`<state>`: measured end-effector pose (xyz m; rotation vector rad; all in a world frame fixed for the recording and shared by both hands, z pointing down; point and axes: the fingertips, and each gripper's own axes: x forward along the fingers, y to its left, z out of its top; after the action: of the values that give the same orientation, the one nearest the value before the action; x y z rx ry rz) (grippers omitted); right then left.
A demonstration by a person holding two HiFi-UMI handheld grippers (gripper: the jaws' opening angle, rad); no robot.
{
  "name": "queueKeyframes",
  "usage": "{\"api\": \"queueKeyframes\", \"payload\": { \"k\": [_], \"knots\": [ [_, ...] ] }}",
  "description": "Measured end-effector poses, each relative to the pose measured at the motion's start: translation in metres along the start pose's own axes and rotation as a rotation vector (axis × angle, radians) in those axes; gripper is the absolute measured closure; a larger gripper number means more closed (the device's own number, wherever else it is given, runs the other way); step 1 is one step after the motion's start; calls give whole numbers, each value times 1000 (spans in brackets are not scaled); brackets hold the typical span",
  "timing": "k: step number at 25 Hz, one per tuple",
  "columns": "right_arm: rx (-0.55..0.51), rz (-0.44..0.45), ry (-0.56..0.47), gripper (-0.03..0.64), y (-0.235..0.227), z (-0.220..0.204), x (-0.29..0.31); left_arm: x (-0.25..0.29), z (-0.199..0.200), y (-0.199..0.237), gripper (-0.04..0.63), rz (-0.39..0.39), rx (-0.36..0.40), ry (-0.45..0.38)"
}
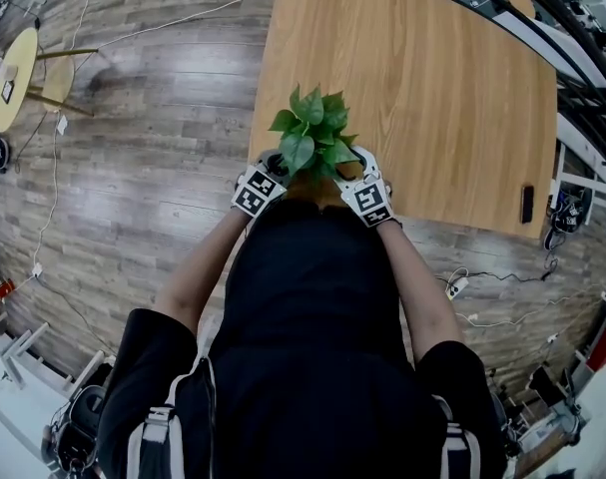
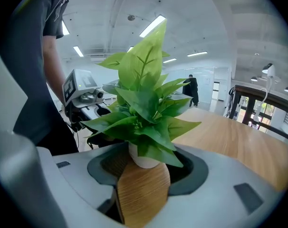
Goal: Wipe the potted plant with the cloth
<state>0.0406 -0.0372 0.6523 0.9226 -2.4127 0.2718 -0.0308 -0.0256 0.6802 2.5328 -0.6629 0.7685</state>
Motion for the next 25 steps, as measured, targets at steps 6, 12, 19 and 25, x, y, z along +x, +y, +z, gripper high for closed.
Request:
{"api": "queueKeyframes", "payload": {
  "k": [6, 12, 19, 25],
  "knots": [
    [9, -5, -1, 382, 0, 1, 0, 1, -4, -13, 480, -22, -11, -15],
    [-42, 40, 11, 382, 20, -3, -7, -2, -2, 0, 480, 30, -52, -36],
    [7, 17, 34, 382, 14, -11, -8, -8, 3, 22, 480, 108, -89, -68],
    [-94, 13, 39, 382, 3, 4, 1, -3, 6, 25, 480, 98, -65, -56]
  ]
}}
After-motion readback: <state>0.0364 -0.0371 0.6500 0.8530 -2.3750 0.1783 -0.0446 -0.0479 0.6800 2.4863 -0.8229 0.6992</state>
